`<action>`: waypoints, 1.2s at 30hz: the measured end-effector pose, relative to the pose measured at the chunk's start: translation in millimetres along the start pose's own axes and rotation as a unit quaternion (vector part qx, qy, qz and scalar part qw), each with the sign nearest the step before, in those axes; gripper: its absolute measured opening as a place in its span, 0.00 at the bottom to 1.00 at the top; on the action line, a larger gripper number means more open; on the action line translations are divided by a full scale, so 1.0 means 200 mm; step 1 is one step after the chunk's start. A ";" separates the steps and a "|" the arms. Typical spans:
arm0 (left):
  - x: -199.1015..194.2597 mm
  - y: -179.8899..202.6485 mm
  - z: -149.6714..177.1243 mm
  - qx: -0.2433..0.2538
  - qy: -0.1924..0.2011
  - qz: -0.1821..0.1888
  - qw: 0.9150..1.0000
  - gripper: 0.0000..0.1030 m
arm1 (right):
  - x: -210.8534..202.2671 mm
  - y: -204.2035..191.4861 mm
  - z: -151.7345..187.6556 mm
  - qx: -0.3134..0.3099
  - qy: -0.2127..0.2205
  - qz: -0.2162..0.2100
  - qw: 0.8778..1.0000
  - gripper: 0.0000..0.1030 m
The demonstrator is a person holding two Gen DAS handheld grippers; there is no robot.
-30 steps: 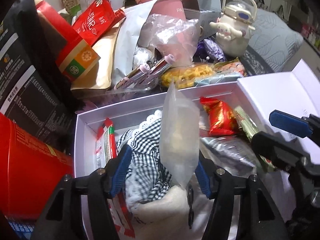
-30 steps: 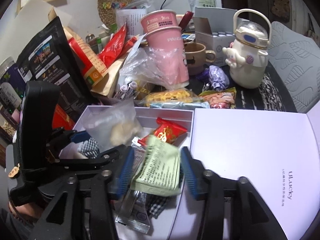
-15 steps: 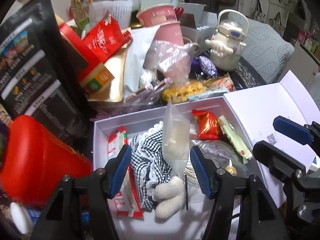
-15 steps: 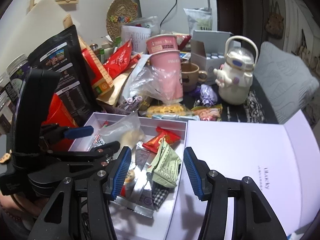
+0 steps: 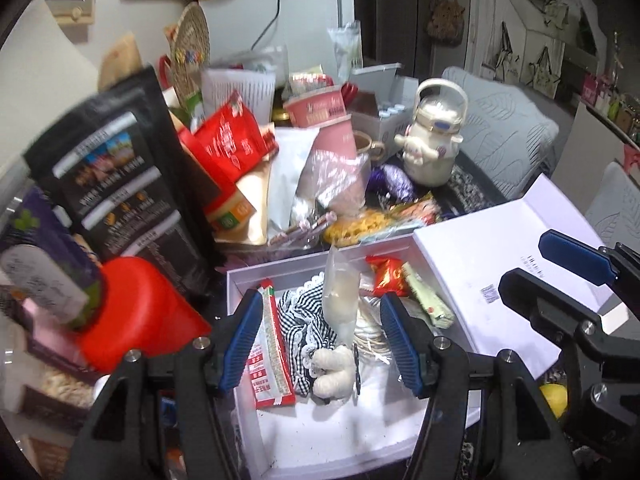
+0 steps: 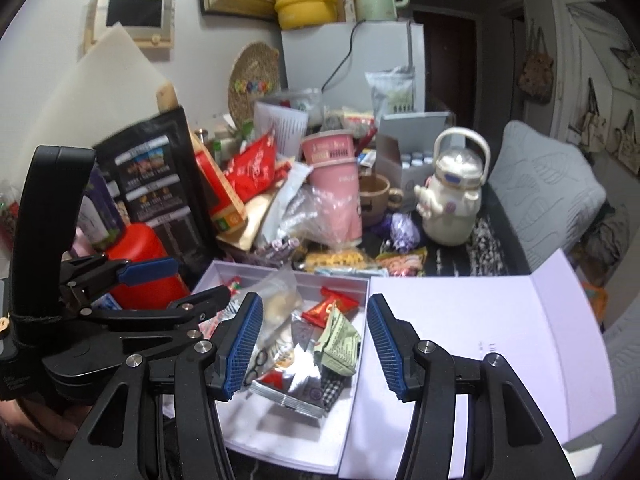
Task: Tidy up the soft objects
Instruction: 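Withdraw both tools from the box back over the table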
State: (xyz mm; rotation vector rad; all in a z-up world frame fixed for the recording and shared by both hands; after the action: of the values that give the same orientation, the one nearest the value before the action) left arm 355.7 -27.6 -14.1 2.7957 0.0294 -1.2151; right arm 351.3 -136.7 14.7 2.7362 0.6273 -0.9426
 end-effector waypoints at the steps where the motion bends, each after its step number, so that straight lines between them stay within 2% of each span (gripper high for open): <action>1: -0.04 0.00 -0.01 0.001 0.006 0.002 1.000 0.59 | -0.02 0.00 -0.01 -0.001 0.004 0.001 1.000 0.53; 11: -0.34 0.00 -0.03 -0.007 0.060 0.009 0.998 0.59 | -0.34 -0.03 -0.09 0.007 0.061 0.027 0.998 0.53; 16: -0.50 0.04 0.01 0.002 0.085 0.030 0.996 0.59 | -0.50 -0.06 -0.08 0.017 0.083 0.032 0.996 0.53; 19: -0.58 0.06 0.05 0.008 0.090 0.040 0.995 0.59 | -0.60 -0.08 -0.06 0.019 0.093 0.041 0.995 0.64; 22: -0.66 0.07 0.10 0.011 0.098 0.047 0.994 0.59 | -0.70 -0.10 -0.03 0.021 0.104 0.052 0.993 0.66; 27: -0.77 0.06 0.18 0.006 0.113 0.065 0.991 0.59 | -0.84 -0.16 0.04 0.018 0.113 0.068 0.991 0.79; 36: -0.87 0.03 0.36 -0.007 0.109 0.079 0.991 0.59 | -0.98 -0.25 0.21 0.018 0.115 0.080 0.990 0.83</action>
State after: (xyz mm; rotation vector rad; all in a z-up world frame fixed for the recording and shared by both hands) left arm 185.0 -37.0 65.0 2.8413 -0.1629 -0.8681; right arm 167.0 -169.0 102.8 2.8998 0.4190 -0.6135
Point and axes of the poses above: each gripper's, at about its wrist camera, not at the fingertips, and x roughly the way its jaws point, y to its right, z to its underside, the point moved 10 cm from there along x, roughly the way its jaws point, and after that the axes turned 9 degrees about -x, right-handed, at the moved point
